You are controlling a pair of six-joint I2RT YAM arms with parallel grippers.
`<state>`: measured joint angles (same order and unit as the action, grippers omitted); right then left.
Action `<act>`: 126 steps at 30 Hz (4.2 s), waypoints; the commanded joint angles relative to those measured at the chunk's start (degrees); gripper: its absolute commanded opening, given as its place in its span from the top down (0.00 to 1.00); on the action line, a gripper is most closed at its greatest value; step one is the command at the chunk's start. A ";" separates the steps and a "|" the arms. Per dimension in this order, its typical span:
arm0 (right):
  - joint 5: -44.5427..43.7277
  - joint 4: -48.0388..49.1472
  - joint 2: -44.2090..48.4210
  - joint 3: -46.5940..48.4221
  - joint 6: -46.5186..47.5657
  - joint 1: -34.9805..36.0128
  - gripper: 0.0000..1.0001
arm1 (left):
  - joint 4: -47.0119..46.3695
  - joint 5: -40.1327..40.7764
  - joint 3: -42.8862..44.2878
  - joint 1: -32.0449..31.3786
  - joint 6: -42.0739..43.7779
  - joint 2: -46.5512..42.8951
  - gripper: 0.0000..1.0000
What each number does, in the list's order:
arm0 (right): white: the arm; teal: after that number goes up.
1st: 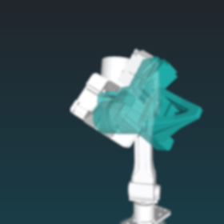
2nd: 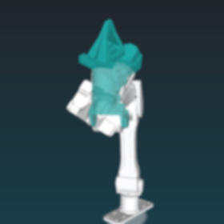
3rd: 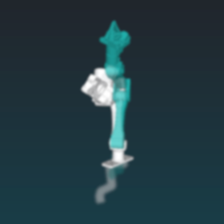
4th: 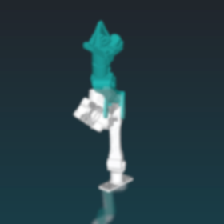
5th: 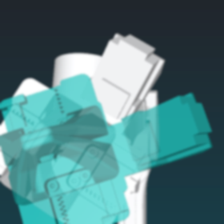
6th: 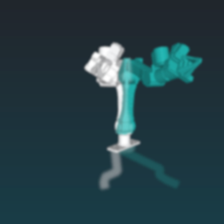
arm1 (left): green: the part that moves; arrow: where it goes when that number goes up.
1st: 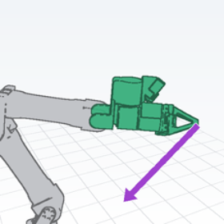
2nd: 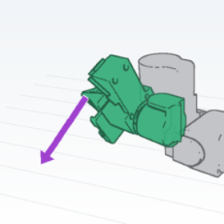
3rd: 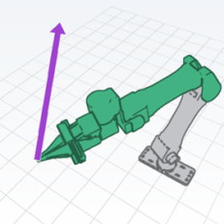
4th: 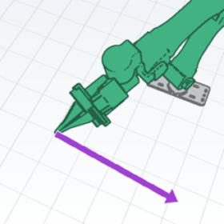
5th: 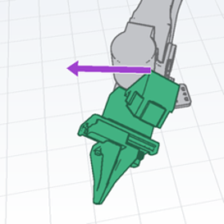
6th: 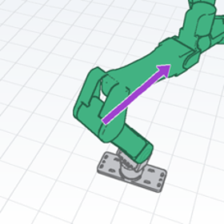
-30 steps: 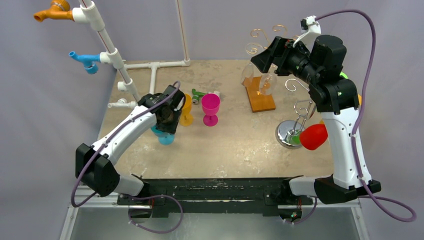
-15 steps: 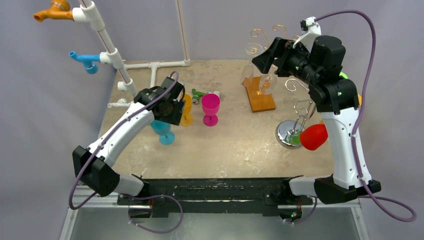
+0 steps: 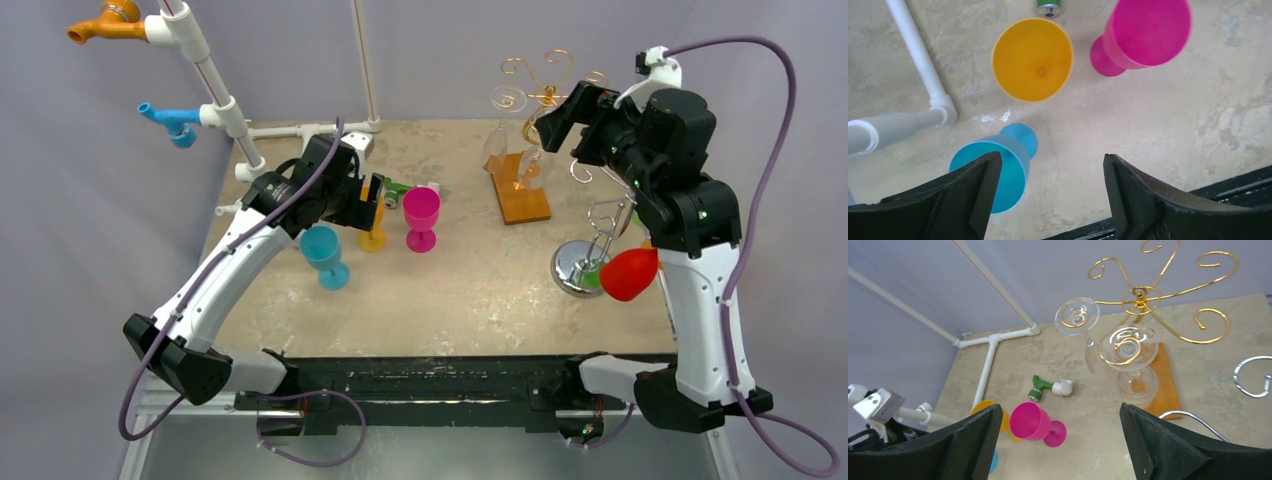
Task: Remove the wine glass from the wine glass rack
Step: Place the wine glass at the center of the board, then pick up the wine glass from the wine rack.
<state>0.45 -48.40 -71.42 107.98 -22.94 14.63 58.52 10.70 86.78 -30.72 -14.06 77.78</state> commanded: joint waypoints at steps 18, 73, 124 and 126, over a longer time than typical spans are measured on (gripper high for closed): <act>-36.31 -23.70 13.30 -0.76 -4.83 0.17 0.01 | -19.72 -16.75 -3.20 -11.86 -1.23 -1.45 0.12; -39.46 -25.62 14.26 -15.24 -4.83 -14.33 0.01 | -21.67 -16.47 -7.67 -15.42 -1.16 -5.17 0.09; -36.65 -26.15 14.21 -12.36 -3.08 -17.80 0.38 | -22.27 -16.24 -8.90 -15.45 -1.14 -4.73 0.09; -36.42 -26.68 14.27 -11.82 -3.00 -17.80 0.39 | -22.30 -16.19 -8.87 -15.43 -1.14 -4.66 0.09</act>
<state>-36.29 -73.95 -57.17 93.43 -26.74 -3.01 38.26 -5.76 77.89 -45.89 -15.42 73.91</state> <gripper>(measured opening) 0.814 0.908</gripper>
